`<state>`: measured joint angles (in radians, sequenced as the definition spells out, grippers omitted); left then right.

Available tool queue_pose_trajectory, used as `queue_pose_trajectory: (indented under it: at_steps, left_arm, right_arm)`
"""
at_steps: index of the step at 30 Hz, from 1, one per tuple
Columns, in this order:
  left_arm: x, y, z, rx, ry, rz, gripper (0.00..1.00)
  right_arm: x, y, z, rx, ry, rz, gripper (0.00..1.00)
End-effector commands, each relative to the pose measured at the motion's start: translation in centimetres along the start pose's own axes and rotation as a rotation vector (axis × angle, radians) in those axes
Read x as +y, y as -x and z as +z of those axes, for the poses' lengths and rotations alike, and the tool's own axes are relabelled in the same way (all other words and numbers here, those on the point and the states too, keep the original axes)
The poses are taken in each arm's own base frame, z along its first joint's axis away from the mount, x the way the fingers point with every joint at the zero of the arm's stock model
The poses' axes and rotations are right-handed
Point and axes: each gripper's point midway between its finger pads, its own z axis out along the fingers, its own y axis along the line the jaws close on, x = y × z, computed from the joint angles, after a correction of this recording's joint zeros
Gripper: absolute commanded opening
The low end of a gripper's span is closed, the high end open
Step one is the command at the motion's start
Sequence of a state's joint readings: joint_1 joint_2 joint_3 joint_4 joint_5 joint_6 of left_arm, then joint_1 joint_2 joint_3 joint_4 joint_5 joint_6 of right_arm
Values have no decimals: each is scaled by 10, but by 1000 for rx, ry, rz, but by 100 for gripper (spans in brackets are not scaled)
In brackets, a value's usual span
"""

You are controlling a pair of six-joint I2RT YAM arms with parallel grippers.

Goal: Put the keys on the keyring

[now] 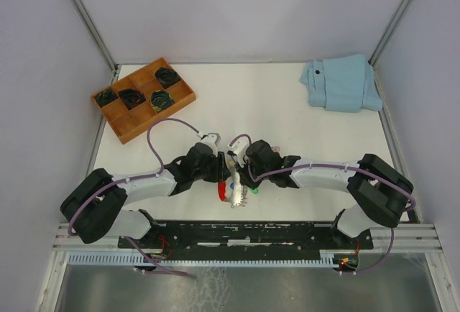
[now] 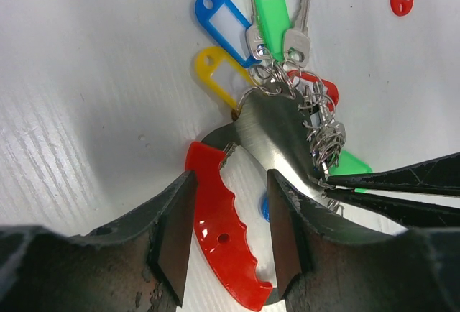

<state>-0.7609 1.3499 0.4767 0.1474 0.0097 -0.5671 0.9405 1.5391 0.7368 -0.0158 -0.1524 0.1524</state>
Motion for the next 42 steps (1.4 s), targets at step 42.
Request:
queue_pose_trajectory:
  at_steps: [42]
  left_arm:
    - [8, 19, -4, -51, 20, 64, 49]
  right_arm:
    - [-23, 29, -39, -29, -113, -41, 35]
